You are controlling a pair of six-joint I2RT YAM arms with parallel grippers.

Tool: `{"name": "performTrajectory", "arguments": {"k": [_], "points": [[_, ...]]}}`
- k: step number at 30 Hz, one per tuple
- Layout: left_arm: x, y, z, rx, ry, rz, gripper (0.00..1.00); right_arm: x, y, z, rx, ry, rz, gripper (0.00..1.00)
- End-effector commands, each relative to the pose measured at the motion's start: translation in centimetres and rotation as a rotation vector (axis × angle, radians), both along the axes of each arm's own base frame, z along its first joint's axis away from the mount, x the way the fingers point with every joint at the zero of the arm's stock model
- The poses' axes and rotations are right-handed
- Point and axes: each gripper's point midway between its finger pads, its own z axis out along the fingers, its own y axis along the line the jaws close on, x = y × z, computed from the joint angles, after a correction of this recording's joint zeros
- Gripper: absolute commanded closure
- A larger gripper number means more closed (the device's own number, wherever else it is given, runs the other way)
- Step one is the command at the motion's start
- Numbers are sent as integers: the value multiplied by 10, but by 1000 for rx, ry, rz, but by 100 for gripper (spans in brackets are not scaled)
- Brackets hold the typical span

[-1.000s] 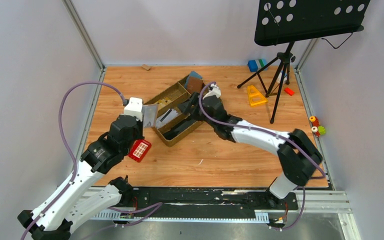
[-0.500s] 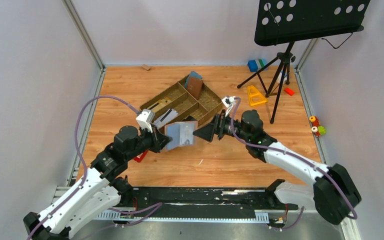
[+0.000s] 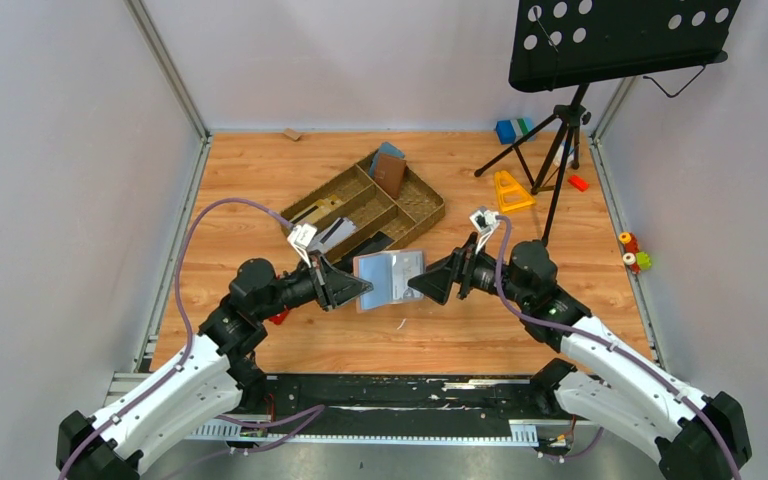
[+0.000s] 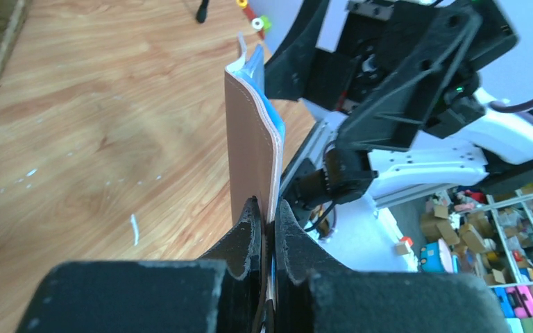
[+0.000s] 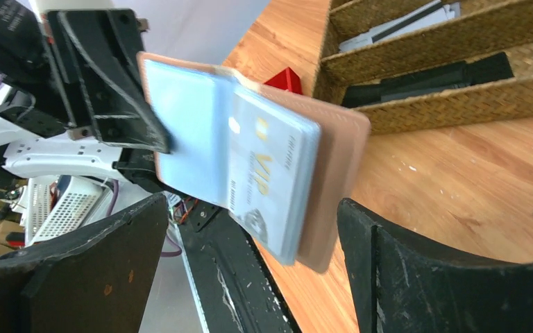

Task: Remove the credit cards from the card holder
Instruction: Remove the credit card from the card holder.

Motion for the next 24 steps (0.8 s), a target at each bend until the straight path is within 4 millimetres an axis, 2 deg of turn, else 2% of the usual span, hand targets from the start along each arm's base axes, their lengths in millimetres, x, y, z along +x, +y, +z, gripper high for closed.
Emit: {"name": "performTrajectory", "arguments": {"k": [1, 5, 11, 14, 17, 19, 23, 24], "points": [[-9, -4, 47, -147, -110, -53, 100, 3, -10, -17, -65, 15, -54, 9], [-17, -6, 53, -197, -112, -95, 100, 1, -8, -21, -57, 43, -44, 11], [-23, -7, 61, -235, -130, -124, 100, -13, -3, -11, 17, 46, 20, 16], [-22, -7, 62, -238, -132, -120, 100, -16, -5, -5, 40, 44, 22, 31], [-20, -8, 58, -223, -119, -118, 100, -24, -6, 6, 105, 32, 37, 54], [-20, -9, 54, -216, -101, -127, 100, -29, -7, 13, 155, 27, 51, 66], [-20, -9, 47, -203, -85, -124, 100, -30, -6, 15, 181, 55, 53, 98], [-19, -8, 46, -198, -85, -115, 100, -30, -6, 14, 171, 68, 53, 100]]}}
